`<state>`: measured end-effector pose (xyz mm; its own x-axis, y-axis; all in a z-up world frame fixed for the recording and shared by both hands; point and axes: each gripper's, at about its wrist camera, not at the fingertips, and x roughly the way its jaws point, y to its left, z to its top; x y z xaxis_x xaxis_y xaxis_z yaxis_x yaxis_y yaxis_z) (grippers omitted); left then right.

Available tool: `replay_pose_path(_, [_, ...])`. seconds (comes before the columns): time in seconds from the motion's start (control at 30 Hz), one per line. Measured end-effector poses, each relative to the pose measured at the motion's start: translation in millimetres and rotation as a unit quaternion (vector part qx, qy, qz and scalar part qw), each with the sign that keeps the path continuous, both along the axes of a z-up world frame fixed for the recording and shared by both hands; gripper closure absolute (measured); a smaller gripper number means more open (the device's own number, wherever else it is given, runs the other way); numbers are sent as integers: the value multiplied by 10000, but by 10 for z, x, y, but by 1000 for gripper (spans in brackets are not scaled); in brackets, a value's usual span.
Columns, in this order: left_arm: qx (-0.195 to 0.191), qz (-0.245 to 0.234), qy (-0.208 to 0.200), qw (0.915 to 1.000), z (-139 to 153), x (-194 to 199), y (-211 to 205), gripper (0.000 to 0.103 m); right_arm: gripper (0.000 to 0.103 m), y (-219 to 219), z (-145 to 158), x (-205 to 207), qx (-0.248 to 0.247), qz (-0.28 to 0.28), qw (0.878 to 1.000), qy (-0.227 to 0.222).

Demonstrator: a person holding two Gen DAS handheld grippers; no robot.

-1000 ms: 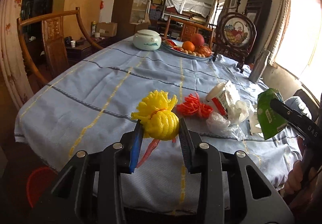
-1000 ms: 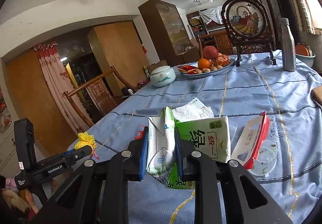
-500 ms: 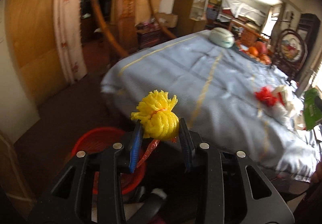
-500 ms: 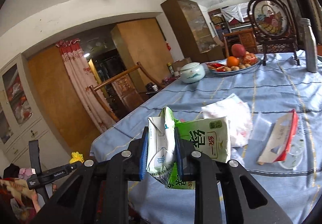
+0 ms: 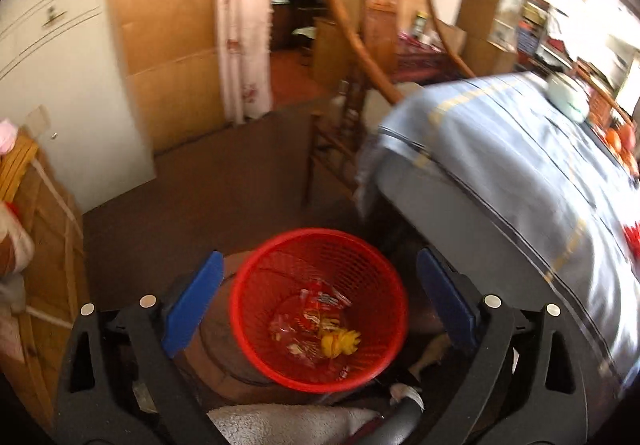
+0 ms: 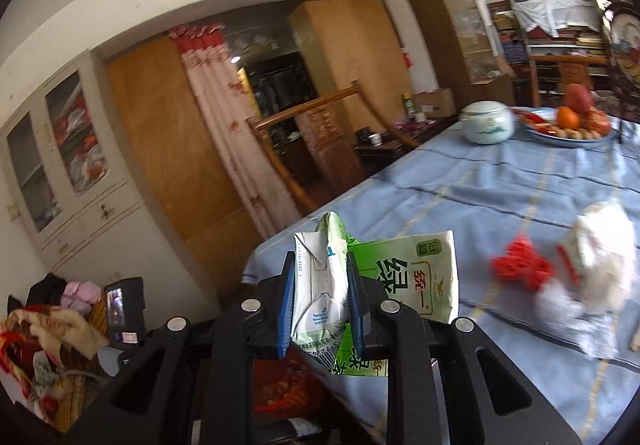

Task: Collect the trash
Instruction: 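Carry both items to the red wastebasket and open both grippers over it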

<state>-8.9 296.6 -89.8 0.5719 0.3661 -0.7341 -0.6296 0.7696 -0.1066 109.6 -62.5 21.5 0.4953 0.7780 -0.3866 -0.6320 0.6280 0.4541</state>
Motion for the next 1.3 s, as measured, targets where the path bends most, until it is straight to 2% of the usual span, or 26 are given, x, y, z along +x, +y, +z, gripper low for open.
replay_pose_path(0.23, [39,913,-14,9958,-54,-165,312,7,80,1039,-40,-74,-114,1241,9917,329])
replay_pose_path(0.4, [-38,1665,-31,9860,-104,-355,631,7,78,1702,-187,-134,-317,1950,9782,644])
replay_pose_path(0.43, [-48,1782,-53,9840,-111,-390,691,7,75,1786,-212,-143,-371,2033,9760,688])
replay_pose_path(0.47, [-52,1864,-61,9824,-120,-411,720,7,60,1877,-238,-156,-412,2130,9735,725])
replay_pose_path(0.5, [-53,1934,-65,9811,-125,-424,755,7,53,1922,-263,-171,-430,2137,9733,717])
replay_pose_path(0.53, [-55,1951,-55,9807,-124,-410,773,7,48,1943,-286,-186,-467,2095,9744,673])
replay_pose_path(0.57, [-59,1948,-30,9808,-134,-403,783,7,48,1962,-294,-196,-521,2054,9753,617])
replay_pose_path(0.7, [-108,1839,70,9829,-173,-339,759,7,46,1938,-349,-170,-560,1936,9775,625])
replay_pose_path(0.83, [-42,1721,102,9850,-178,-304,695,7,26,1680,-335,-121,-530,1556,9852,490])
replay_pose_path(1.07, [132,1316,103,9912,-101,-216,447,7,19,1190,-245,-123,-338,986,9940,344])
replay_pose_path(1.3, [359,902,-89,9952,85,-180,152,7,10,612,-133,-184,-108,362,9991,186])
